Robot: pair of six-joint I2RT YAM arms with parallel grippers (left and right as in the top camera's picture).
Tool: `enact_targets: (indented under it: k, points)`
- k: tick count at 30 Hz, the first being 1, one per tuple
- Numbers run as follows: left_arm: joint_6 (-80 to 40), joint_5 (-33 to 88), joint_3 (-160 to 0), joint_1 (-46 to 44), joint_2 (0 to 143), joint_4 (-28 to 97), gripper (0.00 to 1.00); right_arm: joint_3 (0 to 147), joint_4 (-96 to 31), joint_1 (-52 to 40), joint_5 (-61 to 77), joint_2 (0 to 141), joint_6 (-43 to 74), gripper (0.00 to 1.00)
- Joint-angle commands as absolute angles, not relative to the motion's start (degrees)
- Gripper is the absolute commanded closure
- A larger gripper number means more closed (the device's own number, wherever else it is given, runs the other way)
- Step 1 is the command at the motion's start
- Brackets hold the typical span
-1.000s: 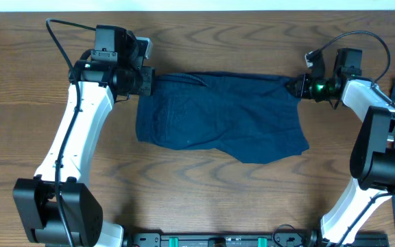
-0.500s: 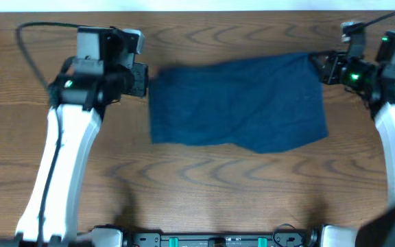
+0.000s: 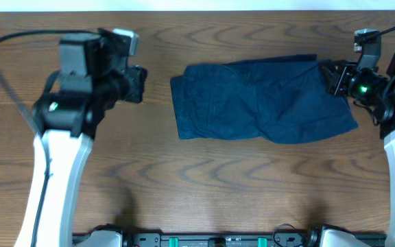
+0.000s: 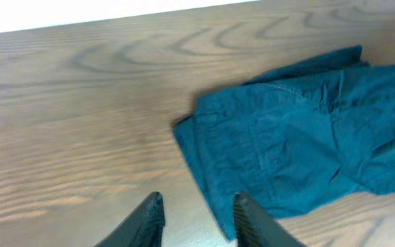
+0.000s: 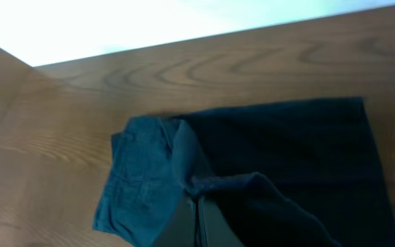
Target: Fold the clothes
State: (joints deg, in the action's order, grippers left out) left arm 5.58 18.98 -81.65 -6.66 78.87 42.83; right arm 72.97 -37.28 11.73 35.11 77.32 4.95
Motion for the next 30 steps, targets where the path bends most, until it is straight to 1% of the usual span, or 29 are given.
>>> enact_targets:
  k: [1, 3, 6, 9, 12, 16, 18, 23, 25, 27, 28, 30]
  points:
    - [5.34, 21.67, -80.68, -7.84, 86.85, 39.57, 0.52, 73.36, -37.1, 11.97, 33.82, 78.96, 3.75, 0.99]
    - [5.32, 22.87, -80.68, -7.97, 91.98, 35.31, 0.43, 73.36, -37.08, 11.97, 33.8, 79.83, 3.75, 0.99]
    - [5.32, 28.6, -80.71, -7.97, 99.48, 28.34, 0.3, 73.36, -37.12, 11.92, 33.8, 81.19, 3.75, 0.99]
    - [5.32, 30.5, -80.71, -7.97, 106.63, 22.76, 0.24, 73.36, -37.1, 11.92, 33.85, 82.72, 3.75, 0.99]
    - [5.3, 32.27, -80.73, -7.97, 112.51, 18.74, 0.23, 73.36, -37.3, 11.92, 33.82, 83.88, 3.7, 0.99]
    - [5.26, 38.0, -80.73, -8.03, 118.85, 13.34, 0.23, 73.36, -37.71, 11.92, 33.82, 84.55, 2.85, 0.99]
    - [3.86, 38.87, -80.73, -8.08, 121.3, 11.55, 0.23, 73.36, -37.74, 11.92, 33.8, 84.55, 2.63, 0.99]
    - [3.29, 46.19, -80.73, -8.1, 123.74, 7.46, 0.25, 73.36, -37.78, 11.92, 32.97, 84.55, 2.66, 0.99]
    - [2.87, 46.33, -80.73, -8.21, 123.74, 6.5, 0.3, 73.36, -37.78, 11.92, 32.99, 84.55, 2.68, 0.99]
    - [2.87, 46.33, -80.73, -8.25, 123.74, 6.26, 0.43, 73.36, -37.78, 11.92, 32.97, 84.55, 2.68, 0.99]
    - [2.87, 46.33, -80.73, -8.25, 123.74, 6.31, 0.48, 73.36, -37.78, 11.92, 32.97, 84.55, 2.68, 0.99]
    - [2.92, 46.3, -80.73, -8.34, 123.74, 6.26, 0.48, 73.36, -37.87, 11.92, 32.97, 84.55, 2.68, 0.99]
